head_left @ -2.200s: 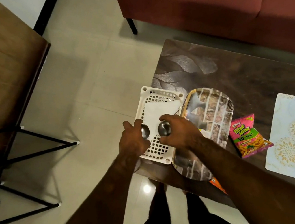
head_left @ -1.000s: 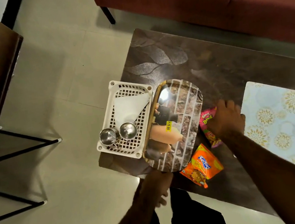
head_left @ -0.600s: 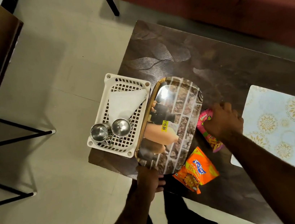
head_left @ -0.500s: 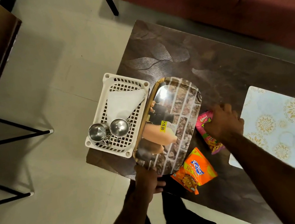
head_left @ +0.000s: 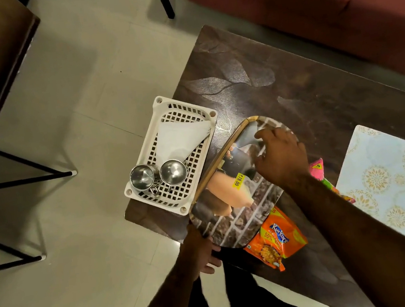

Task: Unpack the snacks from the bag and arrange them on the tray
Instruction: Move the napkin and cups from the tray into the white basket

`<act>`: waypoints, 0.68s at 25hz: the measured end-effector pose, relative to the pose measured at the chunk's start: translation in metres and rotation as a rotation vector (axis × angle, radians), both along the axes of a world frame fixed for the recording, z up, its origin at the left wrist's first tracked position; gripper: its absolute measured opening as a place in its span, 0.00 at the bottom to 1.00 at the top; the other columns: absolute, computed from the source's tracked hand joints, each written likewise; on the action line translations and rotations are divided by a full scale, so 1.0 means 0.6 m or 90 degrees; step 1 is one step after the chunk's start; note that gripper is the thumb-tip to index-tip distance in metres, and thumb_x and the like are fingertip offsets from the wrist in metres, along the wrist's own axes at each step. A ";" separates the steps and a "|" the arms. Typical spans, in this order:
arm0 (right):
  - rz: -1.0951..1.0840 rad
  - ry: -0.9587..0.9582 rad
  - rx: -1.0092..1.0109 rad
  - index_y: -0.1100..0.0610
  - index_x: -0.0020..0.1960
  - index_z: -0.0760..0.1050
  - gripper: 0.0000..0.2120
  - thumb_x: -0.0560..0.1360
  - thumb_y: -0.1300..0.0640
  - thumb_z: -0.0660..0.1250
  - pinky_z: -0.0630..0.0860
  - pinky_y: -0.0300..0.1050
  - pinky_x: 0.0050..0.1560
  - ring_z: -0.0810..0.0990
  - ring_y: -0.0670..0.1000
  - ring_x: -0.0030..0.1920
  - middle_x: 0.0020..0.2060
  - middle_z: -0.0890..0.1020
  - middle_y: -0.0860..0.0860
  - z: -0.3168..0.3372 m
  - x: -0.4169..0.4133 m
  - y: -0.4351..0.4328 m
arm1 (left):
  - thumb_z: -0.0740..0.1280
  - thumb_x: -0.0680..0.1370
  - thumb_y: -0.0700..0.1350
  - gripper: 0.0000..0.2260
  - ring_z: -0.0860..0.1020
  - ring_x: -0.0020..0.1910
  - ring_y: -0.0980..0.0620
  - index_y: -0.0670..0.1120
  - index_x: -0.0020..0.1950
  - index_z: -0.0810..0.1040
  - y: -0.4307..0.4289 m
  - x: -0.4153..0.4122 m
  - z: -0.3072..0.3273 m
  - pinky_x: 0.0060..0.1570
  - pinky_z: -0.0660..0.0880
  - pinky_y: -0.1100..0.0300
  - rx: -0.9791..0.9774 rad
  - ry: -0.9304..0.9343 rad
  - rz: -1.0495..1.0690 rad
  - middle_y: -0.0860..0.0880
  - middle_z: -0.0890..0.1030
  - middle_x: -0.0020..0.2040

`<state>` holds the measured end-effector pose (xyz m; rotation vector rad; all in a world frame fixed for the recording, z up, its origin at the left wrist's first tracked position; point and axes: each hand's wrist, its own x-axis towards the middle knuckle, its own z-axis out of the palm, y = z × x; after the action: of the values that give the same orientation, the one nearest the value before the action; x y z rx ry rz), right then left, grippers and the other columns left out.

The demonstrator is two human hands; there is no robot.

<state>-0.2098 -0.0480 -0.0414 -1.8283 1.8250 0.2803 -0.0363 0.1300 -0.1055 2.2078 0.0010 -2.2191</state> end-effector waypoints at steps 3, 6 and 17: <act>0.099 0.024 0.179 0.46 0.77 0.69 0.29 0.78 0.47 0.69 0.73 0.61 0.73 0.73 0.62 0.76 0.80 0.67 0.52 -0.013 -0.006 -0.006 | 0.51 0.85 0.53 0.14 0.81 0.52 0.35 0.47 0.52 0.72 -0.019 0.010 0.007 0.67 0.72 0.37 0.081 0.070 -0.023 0.42 0.80 0.49; 0.165 0.111 0.225 0.42 0.83 0.59 0.38 0.76 0.47 0.70 0.73 0.62 0.74 0.68 0.61 0.80 0.85 0.55 0.50 -0.027 -0.027 0.022 | 0.53 0.84 0.56 0.17 0.78 0.61 0.34 0.43 0.55 0.70 -0.027 0.020 0.000 0.67 0.71 0.40 0.131 0.092 -0.106 0.39 0.80 0.59; 0.116 -0.121 0.066 0.49 0.79 0.65 0.32 0.76 0.56 0.68 0.78 0.55 0.66 0.76 0.58 0.71 0.73 0.73 0.53 0.015 0.099 0.059 | 0.64 0.75 0.48 0.08 0.84 0.45 0.40 0.46 0.50 0.75 -0.101 0.144 0.107 0.38 0.74 0.56 -0.288 -0.409 -0.518 0.43 0.84 0.45</act>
<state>-0.1506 -0.0129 -0.0327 -1.8813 1.4923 0.2527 0.0498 0.0693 -0.0413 2.7548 -1.4456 -1.3123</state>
